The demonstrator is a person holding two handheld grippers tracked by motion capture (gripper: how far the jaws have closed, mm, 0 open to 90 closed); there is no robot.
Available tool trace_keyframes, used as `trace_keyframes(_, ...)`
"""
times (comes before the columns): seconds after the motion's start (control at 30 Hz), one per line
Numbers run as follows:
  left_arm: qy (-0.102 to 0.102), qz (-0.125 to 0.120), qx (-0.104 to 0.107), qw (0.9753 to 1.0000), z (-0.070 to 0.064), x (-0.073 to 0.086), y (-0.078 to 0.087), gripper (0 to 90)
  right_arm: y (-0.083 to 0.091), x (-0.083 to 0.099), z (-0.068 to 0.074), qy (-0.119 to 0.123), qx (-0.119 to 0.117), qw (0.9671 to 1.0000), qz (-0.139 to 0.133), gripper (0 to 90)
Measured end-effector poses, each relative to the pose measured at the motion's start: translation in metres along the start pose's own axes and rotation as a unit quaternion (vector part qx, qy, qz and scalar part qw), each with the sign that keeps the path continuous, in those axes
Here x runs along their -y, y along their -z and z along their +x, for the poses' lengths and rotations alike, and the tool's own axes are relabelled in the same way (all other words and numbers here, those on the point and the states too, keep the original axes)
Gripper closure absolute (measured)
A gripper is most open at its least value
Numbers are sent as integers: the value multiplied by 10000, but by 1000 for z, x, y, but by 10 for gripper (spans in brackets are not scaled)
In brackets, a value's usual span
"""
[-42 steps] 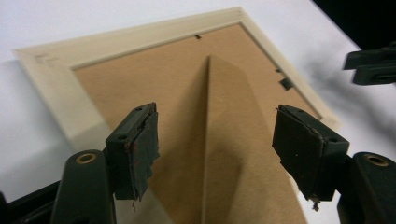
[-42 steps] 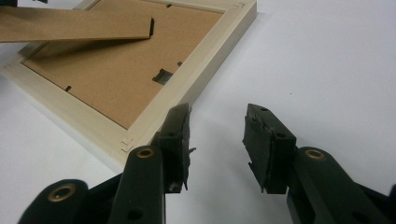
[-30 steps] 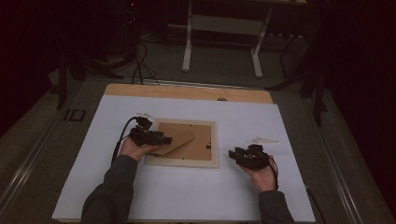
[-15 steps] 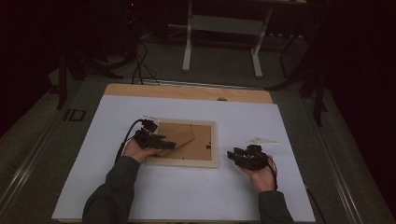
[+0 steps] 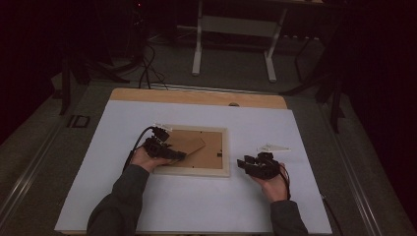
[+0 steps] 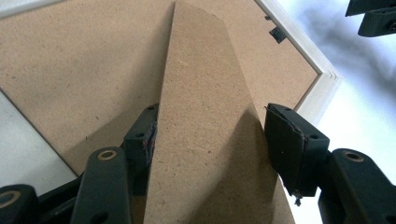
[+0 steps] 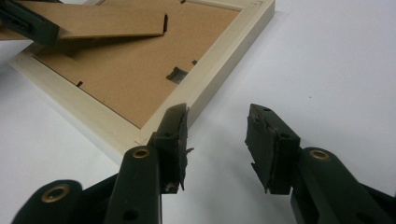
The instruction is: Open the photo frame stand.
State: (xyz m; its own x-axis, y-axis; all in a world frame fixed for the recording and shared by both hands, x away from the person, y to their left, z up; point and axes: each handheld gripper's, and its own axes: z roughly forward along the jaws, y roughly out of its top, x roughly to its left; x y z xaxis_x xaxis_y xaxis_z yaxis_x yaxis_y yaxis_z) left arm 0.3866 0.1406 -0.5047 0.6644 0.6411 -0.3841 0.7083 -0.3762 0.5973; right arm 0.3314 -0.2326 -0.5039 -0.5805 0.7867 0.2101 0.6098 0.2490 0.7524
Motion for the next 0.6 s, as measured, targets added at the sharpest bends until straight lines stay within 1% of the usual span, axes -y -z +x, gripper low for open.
trace_keyframes(0.03, -54, 2, -33, 10000, -1, -1, 1, 423, 0, 0, 0, -1, 2, 10000, 0, 579)
trace_keyframes(0.13, -110, -43, -67, 9999, -3, -1, 1, 423, -1, -2, 2, 28, 0, 10000, 12, 580)
trace_keyframes(0.17, -183, -50, -105, 9998, -4, -1, 2, 423, -1, -3, 3, 46, 12, 10000, 13, 580)
trace_keyframes(0.23, -231, -49, -149, 9996, -6, -1, 2, 422, -1, -5, 4, 112, 15, 9999, 37, 580)
trace_keyframes(0.33, -271, -64, -193, 9994, -7, -2, 2, 421, -1, -7, 6, 194, 37, 9998, 57, 579)
trace_keyframes(0.6, -408, -102, -328, 9986, -12, -1, 3, 418, -5, -14, 3, 251, 56, 9995, 185, 577)
